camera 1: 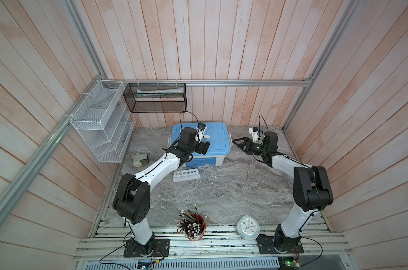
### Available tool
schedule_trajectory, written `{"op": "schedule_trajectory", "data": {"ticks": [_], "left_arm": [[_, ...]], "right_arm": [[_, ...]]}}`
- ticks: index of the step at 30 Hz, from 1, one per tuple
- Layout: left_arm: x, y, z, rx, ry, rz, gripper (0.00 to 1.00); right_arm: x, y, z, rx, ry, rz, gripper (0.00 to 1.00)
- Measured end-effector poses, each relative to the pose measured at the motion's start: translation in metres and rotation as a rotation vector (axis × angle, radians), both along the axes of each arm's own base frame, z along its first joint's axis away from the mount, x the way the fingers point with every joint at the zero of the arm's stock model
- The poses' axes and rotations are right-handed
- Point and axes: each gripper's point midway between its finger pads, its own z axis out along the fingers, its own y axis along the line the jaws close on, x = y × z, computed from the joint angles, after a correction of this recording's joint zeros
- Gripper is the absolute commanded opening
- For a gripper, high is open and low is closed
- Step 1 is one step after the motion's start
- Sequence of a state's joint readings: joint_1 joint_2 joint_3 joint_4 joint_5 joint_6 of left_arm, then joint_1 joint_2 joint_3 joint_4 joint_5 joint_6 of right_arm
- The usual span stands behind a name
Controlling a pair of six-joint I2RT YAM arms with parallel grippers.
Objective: Organize the chemistry lab equipment
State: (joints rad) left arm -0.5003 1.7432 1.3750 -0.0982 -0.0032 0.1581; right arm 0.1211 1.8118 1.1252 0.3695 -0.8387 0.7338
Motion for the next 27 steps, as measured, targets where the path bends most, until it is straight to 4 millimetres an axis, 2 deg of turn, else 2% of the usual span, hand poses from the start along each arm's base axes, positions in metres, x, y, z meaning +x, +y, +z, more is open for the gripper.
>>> {"op": "schedule_trajectory", "data": {"ticks": [8,15,27], "left_arm": [[-0.004,0.003,-0.014,0.017,0.026,0.004,0.94],[-0.003,0.003,-0.017,0.027,0.027,0.004,0.94],[0.001,0.005,-0.021,0.043,0.021,0.02,0.94]], "right_arm": [[0.007,0.008,-0.006,0.017,0.011,0.017,0.74],[0.01,0.015,-0.012,0.026,0.022,0.033,0.74],[0.016,0.021,-0.008,0.046,0.014,0.044,0.74]]}}
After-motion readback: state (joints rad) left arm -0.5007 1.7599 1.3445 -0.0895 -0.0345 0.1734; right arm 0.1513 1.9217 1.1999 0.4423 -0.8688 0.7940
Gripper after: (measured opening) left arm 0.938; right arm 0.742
